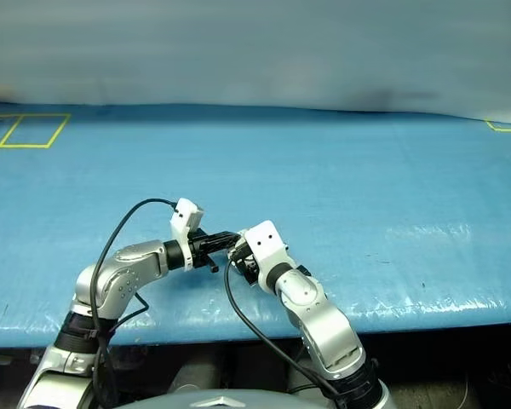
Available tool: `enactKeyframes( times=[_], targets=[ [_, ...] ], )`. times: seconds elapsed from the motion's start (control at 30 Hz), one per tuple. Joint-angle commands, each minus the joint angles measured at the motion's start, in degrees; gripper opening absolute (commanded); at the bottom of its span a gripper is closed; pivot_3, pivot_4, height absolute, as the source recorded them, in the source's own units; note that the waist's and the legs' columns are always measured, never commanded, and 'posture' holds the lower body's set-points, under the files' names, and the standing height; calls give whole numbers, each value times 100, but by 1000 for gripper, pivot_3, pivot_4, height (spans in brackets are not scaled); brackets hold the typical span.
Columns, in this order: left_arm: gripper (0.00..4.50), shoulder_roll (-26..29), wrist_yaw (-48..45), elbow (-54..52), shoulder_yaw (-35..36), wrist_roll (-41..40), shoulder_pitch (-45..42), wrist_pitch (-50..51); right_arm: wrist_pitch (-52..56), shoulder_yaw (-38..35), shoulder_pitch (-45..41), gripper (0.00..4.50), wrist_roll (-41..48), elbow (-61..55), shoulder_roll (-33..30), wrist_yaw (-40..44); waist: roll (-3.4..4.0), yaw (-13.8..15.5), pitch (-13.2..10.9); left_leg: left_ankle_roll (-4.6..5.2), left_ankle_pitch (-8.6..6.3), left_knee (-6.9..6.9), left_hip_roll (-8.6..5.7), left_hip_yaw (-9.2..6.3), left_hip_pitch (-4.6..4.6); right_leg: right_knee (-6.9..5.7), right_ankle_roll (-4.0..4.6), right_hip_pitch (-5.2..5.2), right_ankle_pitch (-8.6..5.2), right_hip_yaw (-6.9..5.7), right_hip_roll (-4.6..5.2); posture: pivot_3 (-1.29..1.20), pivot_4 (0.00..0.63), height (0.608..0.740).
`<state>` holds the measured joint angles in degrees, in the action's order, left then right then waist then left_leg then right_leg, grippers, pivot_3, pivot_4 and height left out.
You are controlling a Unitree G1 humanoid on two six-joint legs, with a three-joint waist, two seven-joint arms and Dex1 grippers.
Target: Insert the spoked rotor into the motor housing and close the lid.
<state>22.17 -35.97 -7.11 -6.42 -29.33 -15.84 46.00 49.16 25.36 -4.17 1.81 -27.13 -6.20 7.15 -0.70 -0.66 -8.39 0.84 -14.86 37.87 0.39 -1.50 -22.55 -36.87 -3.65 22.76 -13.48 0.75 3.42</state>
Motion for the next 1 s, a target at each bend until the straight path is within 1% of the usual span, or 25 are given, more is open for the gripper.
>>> enactKeyframes(
  times=[0.03,0.23,0.43,0.53,0.7,1.0],
  targets=[
    [0,8,25,105,-244,217,-11,75,218,-78,200,3147,-99,215,-88,-67,-2,5,2,0,0,0,0,0,0,2,1,-1,-1,0,1,0,150,740],
    [0,-102,166,72,-156,256,32,112,241,-92,235,3147,-103,173,-93,-57,-3,9,6,0,0,0,1,-4,0,5,1,-4,-2,0,6,0,150,740],
    [0,-113,125,-21,-264,212,95,252,261,-81,244,3147,-100,173,-79,-52,-3,10,7,1,0,-1,1,-4,0,5,1,-4,-3,0,7,0,150,740],
    [0,-49,180,-39,-392,338,146,313,272,-81,242,3147,-101,172,-79,-51,-3,9,10,1,-1,-1,1,-5,0,5,0,-4,-4,0,7,0,150,740],
    [0,-110,374,41,-268,356,170,377,285,-102,246,3147,-99,173,-78,-54,0,9,26,2,-1,-3,2,-6,1,6,-2,-5,-5,0,8,0,150,740],
    [0,-214,425,44,-464,441,186,417,296,-76,229,3147,-102,181,-91,-19,4,11,34,2,-1,-2,0,-9,6,7,6,-14,-13,-1,10,0,150,740]
  ],
)
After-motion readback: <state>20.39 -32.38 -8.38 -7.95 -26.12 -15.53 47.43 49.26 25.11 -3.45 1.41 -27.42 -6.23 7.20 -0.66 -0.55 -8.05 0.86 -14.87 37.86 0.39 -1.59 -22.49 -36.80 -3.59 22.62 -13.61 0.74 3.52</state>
